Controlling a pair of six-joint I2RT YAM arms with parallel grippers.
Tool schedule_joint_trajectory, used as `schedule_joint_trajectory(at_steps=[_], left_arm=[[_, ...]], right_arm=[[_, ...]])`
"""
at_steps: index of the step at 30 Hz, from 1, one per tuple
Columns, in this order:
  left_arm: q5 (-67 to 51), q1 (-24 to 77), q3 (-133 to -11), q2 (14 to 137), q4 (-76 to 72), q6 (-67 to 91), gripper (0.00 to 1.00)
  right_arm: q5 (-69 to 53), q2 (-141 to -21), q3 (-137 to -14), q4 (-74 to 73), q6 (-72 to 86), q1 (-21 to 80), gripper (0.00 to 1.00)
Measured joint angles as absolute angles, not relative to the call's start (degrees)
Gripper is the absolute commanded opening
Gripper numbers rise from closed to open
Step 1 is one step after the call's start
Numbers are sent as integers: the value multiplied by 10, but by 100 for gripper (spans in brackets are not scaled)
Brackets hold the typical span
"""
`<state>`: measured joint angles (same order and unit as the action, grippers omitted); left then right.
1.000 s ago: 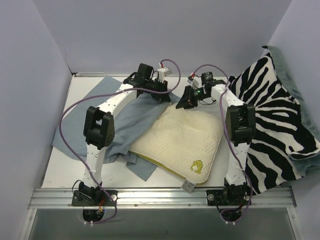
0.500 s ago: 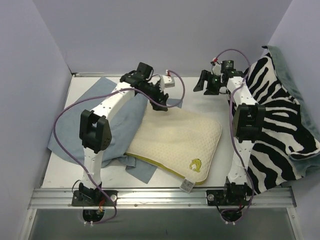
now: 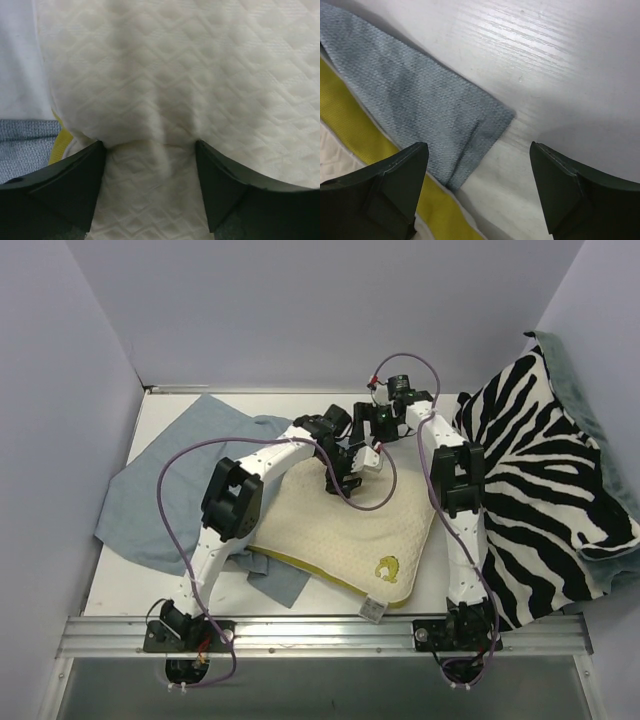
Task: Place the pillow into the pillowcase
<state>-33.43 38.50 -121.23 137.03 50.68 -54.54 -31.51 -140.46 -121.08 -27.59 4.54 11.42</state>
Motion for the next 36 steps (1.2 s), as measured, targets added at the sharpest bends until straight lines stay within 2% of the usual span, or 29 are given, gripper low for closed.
schedule_joint_trajectory(at_steps=[2, 8, 13, 16, 17, 19, 20, 22, 23, 25, 26, 30, 33, 34, 35, 36], left_arm=[[-347, 383, -1180, 1352, 520, -596, 75], [-375, 376, -1040, 1253, 585, -684, 79], [-382, 373, -1020, 1236, 620, -699, 84], [-385, 373, -1020, 1234, 621, -699, 87], [-385, 373, -1020, 1233, 622, -698, 88], [-385, 373, -1020, 1231, 621, -698, 90], [-385, 373, -1021, 1229, 621, -697, 91], [-385, 373, -1027, 1228, 621, -696, 94], [-385, 373, -1032, 1228, 621, -695, 95], [-384, 373, -1041, 1228, 619, -694, 96], [-384, 374, -1045, 1228, 618, -695, 96], [-376, 375, -1049, 1229, 610, -699, 95], [-360, 378, -1045, 1237, 600, -707, 74], [-352, 378, -1042, 1242, 594, -708, 60], [-343, 379, -1042, 1247, 592, -705, 27], [-335, 381, -1043, 1256, 590, -697, 16]], right_arm=[[-301, -1405, -1211, -277, 39, 118, 85], [-252, -1405, -1215, -320, 0, 143, 85], [-253, -1405, -1219, -361, -11, 178, 84], [-283, -1397, -1204, -372, -16, 191, 79], [-289, -1392, -1194, -373, -18, 192, 70], [-298, -1385, -1177, -379, -23, 198, 58], [-300, -1382, -1171, -382, -24, 199, 46], [-304, -1382, -1164, -390, -28, 200, 35], [-303, -1382, -1162, -395, -29, 201, 24], [-307, -1386, -1161, -409, -31, 203, 13], [-311, -1387, -1161, -416, -32, 203, 2], [-331, -1387, -1149, -434, -32, 197, 0], [-361, -1382, -1133, -440, -32, 190, 0], [-370, -1379, -1124, -441, -32, 186, 0], [-377, -1376, -1115, -443, -32, 182, 0], [-383, -1371, -1105, -444, -34, 177, 0]])
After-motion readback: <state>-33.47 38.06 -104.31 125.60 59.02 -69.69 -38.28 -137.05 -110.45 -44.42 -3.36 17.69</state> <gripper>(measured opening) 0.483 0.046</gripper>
